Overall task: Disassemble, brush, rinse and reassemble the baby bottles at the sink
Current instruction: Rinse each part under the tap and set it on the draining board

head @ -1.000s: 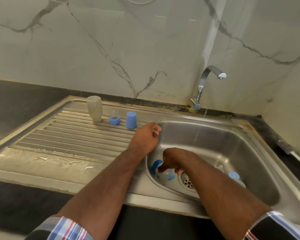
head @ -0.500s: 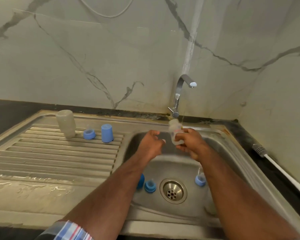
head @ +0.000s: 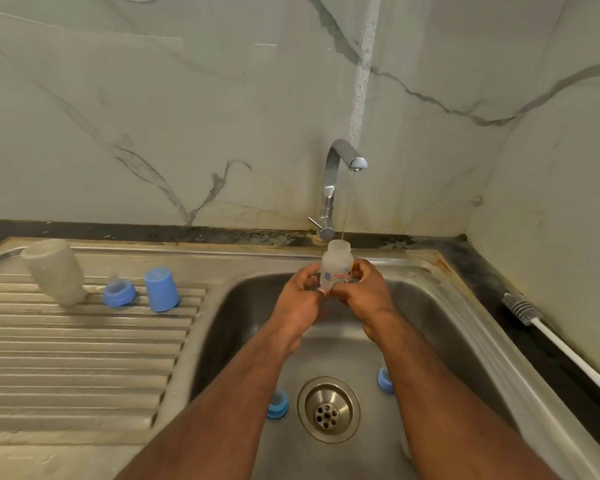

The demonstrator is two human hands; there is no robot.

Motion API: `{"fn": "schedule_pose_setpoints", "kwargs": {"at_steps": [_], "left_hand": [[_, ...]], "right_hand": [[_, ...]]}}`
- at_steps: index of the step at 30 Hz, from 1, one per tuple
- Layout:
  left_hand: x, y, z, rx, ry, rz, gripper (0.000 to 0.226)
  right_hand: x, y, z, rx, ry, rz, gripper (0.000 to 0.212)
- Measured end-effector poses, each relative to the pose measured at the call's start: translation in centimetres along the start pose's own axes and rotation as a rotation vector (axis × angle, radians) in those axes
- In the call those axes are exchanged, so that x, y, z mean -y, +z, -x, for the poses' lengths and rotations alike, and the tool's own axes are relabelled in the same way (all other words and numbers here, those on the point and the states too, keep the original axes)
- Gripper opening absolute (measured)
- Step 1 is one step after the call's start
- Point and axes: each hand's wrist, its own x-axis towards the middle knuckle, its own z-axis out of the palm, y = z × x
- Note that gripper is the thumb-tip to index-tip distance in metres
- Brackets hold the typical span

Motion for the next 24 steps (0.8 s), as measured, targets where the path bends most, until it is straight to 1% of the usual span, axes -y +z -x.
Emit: {"fn": "schedule_pose_setpoints", "kwargs": {"at_steps": [4, 11, 24], "left_hand": [[0.3, -0.8, -0.6, -0.023, -0.025, 0.129, 0.033], [0.3, -0.6, -0.4, 0.038, -0.097, 0.269, 0.041], [-0.6, -0.2, 0.2, 0.031, -0.127, 0.36, 0.029]], "right_hand": [[-0.1, 0.3, -0.1, 0.012, -0.038, 0.0, 0.059], [-0.2, -0.1, 0.3, 0.007, -0.034, 0.013, 0.062], [0.5, -0.1, 0.3, -0.012, -0.033, 0.046, 0.059]]}}
